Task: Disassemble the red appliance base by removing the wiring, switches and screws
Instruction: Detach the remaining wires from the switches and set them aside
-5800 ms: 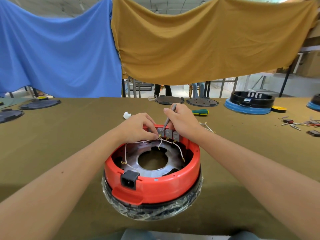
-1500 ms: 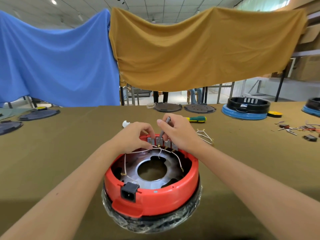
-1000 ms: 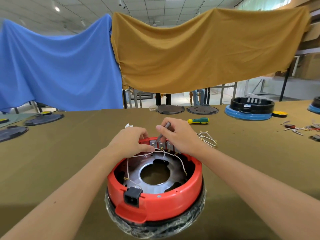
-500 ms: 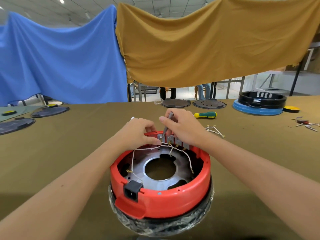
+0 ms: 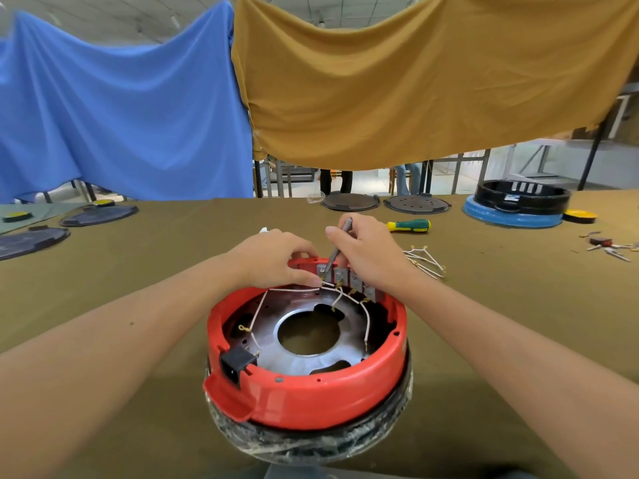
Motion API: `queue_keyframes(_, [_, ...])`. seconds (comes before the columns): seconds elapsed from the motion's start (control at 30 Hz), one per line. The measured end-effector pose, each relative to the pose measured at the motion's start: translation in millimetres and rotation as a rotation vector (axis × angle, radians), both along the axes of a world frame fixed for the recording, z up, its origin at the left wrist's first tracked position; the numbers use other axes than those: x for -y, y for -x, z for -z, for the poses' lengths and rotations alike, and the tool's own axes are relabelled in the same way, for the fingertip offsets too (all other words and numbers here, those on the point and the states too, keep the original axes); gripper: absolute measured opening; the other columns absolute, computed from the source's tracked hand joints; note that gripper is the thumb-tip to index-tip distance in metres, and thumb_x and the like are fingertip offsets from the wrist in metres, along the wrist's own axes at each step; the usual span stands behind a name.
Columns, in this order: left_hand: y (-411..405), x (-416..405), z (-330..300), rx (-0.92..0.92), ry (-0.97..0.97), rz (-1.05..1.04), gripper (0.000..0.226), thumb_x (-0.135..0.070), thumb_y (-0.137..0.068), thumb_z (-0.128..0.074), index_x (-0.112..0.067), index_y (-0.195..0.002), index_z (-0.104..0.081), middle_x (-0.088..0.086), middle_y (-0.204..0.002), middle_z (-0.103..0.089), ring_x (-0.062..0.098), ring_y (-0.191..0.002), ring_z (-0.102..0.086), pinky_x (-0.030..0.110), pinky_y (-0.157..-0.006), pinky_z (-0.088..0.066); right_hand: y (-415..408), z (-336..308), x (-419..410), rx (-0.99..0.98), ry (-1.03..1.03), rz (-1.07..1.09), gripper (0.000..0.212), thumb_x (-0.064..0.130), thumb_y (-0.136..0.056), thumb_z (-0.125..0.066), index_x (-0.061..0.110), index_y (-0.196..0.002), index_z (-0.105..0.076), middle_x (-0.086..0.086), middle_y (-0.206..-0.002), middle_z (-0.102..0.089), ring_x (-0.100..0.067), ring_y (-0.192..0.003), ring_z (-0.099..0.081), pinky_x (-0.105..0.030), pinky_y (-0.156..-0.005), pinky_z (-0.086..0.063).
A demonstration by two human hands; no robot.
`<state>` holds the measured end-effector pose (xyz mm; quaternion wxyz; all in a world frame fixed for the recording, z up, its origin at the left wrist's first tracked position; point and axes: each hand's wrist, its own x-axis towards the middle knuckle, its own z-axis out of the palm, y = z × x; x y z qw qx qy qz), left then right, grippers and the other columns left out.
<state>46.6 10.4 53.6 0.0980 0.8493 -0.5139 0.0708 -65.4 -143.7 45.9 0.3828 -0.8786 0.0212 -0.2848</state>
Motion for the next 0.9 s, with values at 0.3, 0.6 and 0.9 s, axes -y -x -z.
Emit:
queue_keyframes(0.3, [5,-5,15,-0.03,0.062,-0.014,0.042,-0.054,-0.09,-0.06,-0.03,-0.125,-0.06,-0.016,-0.09,-0.059,0.008,-0.083,-0.054,0.006,-0.065,-0.033,-2,3,3,-0.001,-0.059,-0.01,0.03,0.025,-0.1,-0.05,0.008,-0.076,-0.053,0.0,-0.052,-0.064,0.0,-0.044,-0.053,-0.024,-0.058,-0.039])
queue_keyframes(0.6, [6,-3,16,-0.039,0.083,-0.004,0.039,-0.052,-0.09,-0.061,-0.027,-0.12,-0.063,-0.01,-0.094,-0.065,0.012,-0.086,-0.058,0.027,-0.075,-0.045,-2,4,3,0.03,-0.021,-0.013,0.032,0.029,-0.101,-0.051,0.008,-0.078,-0.055,0.002,-0.053,-0.065,-0.001,-0.049,-0.057,-0.025,-0.059,-0.045])
queue_keyframes(0.9, [6,-4,16,-0.053,0.081,-0.014,0.041,-0.055,-0.088,-0.061,-0.03,-0.121,-0.061,-0.015,-0.089,-0.061,0.008,-0.083,-0.057,0.013,-0.067,-0.039,-1,4,1,0.043,0.022,0.006,0.031,0.026,-0.101,-0.05,0.009,-0.075,-0.052,0.003,-0.051,-0.062,0.0,-0.047,-0.056,-0.02,-0.054,-0.041])
